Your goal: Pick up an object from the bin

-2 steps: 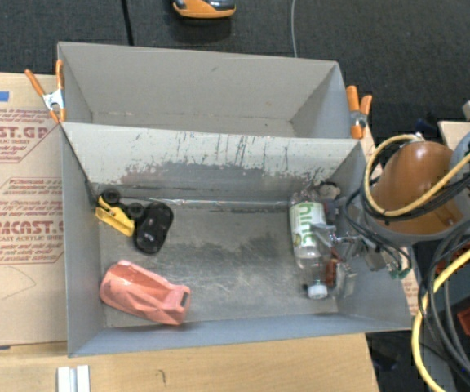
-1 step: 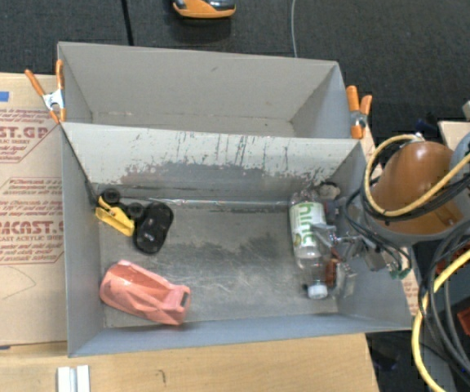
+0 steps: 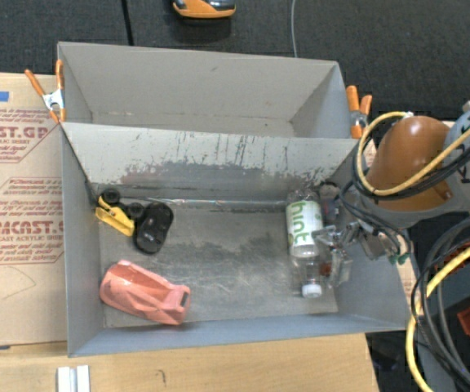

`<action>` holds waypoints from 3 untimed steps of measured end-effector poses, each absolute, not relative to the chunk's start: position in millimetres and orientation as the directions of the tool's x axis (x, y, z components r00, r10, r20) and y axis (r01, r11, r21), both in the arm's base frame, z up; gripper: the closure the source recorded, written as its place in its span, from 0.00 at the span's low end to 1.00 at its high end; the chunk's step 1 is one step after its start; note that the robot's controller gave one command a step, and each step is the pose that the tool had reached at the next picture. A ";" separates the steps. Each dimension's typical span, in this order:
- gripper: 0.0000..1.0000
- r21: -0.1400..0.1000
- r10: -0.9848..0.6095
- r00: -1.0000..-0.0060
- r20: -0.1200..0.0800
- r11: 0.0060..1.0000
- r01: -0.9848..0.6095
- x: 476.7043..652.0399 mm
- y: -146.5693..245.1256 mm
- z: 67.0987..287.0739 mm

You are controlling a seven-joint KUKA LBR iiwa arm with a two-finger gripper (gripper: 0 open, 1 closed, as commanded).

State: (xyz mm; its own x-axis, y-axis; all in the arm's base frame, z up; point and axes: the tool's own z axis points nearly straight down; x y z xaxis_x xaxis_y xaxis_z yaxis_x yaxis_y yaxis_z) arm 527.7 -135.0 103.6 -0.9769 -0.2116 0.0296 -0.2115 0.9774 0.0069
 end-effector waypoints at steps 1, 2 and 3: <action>1.00 -0.001 -0.213 -0.977 -0.005 0.977 -0.213 541.4 -129.7 110.3; 1.00 0.002 -0.209 -0.978 0.004 0.978 -0.209 530.0 -120.2 171.2; 0.00 0.001 -0.165 -0.986 -0.003 0.986 -0.165 531.6 -137.9 179.1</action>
Offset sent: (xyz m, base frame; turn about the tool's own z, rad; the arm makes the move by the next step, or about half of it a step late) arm -0.0028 0.0220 0.1184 0.0055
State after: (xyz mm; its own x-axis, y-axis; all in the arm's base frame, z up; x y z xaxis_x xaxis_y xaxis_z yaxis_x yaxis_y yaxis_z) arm 531.6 -137.9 179.1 -0.9863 -0.1650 -0.0029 -0.1650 0.9863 0.0006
